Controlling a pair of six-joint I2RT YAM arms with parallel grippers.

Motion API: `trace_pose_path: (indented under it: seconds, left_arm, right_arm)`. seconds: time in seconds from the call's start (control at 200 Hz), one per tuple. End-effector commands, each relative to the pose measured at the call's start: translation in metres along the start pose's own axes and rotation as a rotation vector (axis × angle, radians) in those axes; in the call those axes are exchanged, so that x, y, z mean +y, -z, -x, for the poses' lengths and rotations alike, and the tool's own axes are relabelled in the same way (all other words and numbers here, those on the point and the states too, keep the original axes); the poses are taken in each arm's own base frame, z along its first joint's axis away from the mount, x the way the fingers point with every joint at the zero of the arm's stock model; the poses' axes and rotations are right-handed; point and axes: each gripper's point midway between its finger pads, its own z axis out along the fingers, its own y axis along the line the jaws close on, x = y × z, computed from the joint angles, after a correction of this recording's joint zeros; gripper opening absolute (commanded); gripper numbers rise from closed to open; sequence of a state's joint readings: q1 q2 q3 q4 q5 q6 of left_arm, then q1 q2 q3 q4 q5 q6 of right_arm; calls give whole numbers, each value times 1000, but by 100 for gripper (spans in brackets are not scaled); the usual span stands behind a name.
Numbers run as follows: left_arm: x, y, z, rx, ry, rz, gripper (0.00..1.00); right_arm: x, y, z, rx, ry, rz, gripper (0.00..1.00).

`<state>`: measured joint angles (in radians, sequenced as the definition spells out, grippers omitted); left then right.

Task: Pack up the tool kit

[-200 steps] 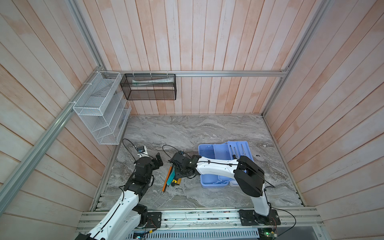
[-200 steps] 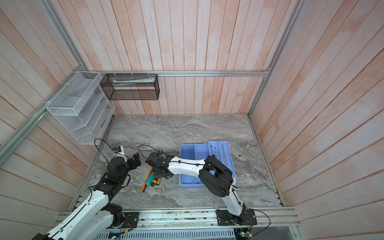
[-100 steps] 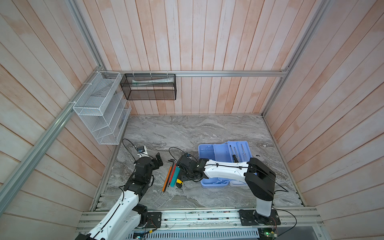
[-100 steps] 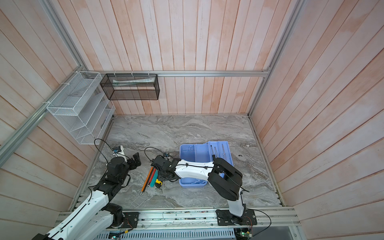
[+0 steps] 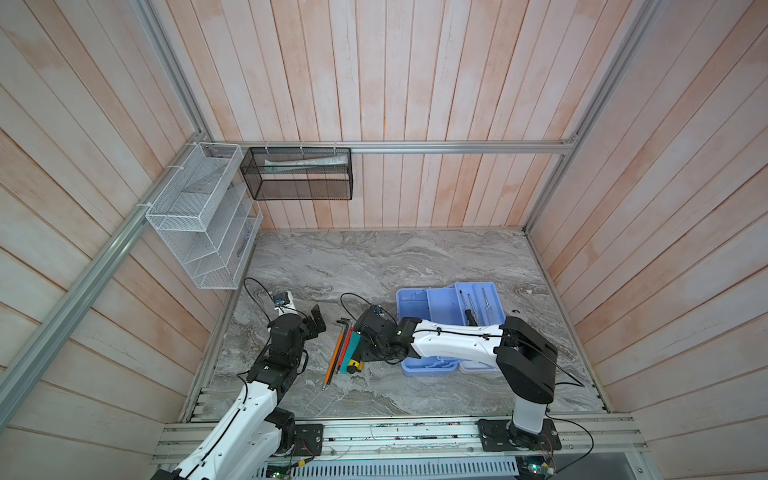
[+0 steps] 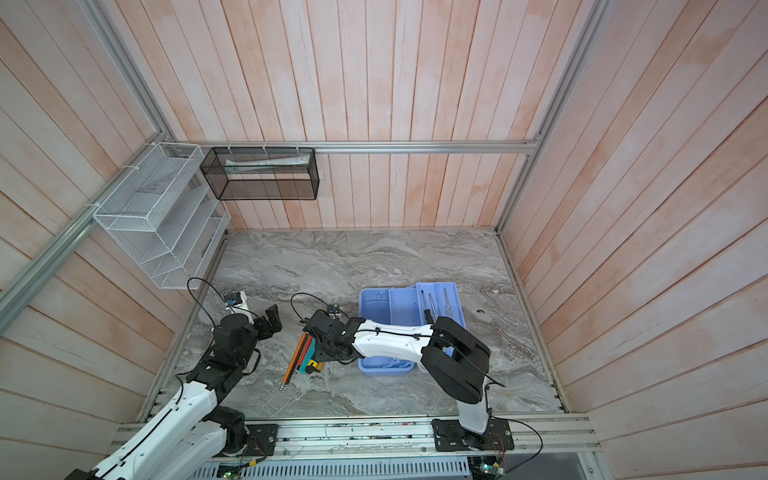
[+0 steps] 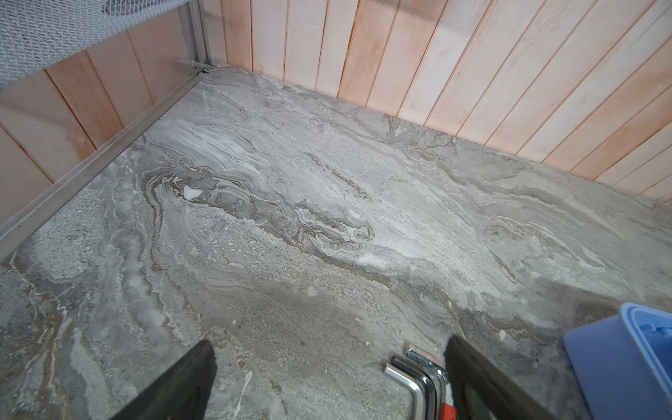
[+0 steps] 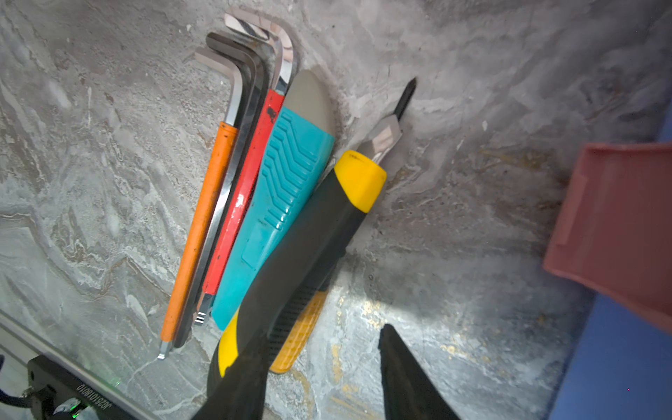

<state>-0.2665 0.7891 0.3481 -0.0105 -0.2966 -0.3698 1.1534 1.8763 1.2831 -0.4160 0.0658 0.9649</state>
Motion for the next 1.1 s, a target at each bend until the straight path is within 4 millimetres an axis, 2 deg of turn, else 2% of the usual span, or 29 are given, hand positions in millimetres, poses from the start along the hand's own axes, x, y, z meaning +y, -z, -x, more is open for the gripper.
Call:
trace_pose_path:
  seconds: [0.0,0.15,0.26,0.48,0.9,0.965,1.095]
  left_arm:
    - [3,1,4,-17,9,12,100]
    - [3,1,6,-22,10,12,100]
    - [3,1,6,-22,10,11,100]
    - [2,1,5,-21,10,10,100]
    - [3,1,5,-20,9,12,100]
    - [3,1,5,-20,9,12,100]
    - [3,2,6,-24,12,12,100]
  right_arm:
    - [3,-13,-4,28,5,2,50]
    - [16,-17,4,6,10,36,50]
    - [15,-23,6,16,8,31,49]
    - [14,-30,10,12,5,27,41]
    - [22,-28,23,-13,36,6,22]
    - [24,-29,24,-11,40,8,22]
    - [24,-33,19,18,55,-26,33]
